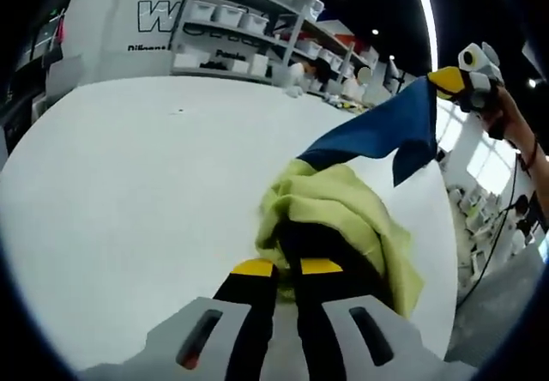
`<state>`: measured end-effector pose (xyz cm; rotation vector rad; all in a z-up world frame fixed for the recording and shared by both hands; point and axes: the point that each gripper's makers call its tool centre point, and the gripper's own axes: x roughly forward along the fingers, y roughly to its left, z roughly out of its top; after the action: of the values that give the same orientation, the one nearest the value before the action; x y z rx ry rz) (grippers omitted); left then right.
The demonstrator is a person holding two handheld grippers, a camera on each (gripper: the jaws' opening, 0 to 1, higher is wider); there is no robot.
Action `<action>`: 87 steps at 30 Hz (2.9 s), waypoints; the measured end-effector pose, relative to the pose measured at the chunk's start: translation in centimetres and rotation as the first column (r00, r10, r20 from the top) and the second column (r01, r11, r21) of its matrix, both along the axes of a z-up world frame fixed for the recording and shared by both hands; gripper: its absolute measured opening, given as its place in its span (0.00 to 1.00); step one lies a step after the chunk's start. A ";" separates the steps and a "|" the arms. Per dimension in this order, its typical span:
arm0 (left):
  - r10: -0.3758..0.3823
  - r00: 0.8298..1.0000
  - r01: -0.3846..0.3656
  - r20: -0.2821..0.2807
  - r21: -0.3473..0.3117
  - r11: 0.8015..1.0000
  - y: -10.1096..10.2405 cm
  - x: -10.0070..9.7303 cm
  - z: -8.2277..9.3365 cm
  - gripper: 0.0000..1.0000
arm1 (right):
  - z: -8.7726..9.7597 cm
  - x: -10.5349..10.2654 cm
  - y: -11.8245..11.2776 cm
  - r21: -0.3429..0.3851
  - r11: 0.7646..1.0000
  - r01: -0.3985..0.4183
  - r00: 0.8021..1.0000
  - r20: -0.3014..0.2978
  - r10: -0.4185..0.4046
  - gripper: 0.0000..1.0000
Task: Fold the garment on the visible template until the final outline fits inside the template.
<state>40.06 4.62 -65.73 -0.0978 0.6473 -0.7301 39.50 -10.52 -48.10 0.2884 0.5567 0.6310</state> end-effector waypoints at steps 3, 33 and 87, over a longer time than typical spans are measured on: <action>0.005 1.000 -0.005 -0.005 -0.011 1.000 0.4 0.2 0.3 0.11 | 0.2 0.2 0.1 -0.006 1.000 -0.001 1.000 0.013 0.001 0.00; 0.031 0.958 -0.054 0.285 0.071 0.996 5.8 -1.0 14.8 0.11 | -0.4 3.2 -0.2 -0.062 0.997 0.038 0.999 0.003 -0.038 0.00; 0.144 0.990 -0.144 0.010 0.099 0.985 7.2 -6.1 6.3 0.62 | -10.7 0.4 9.3 -0.268 0.950 -0.158 0.981 -0.153 0.120 0.45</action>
<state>33.93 11.80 -59.38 -0.0512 0.6659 -0.5579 39.87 -1.19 -58.76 0.0245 0.7929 0.6629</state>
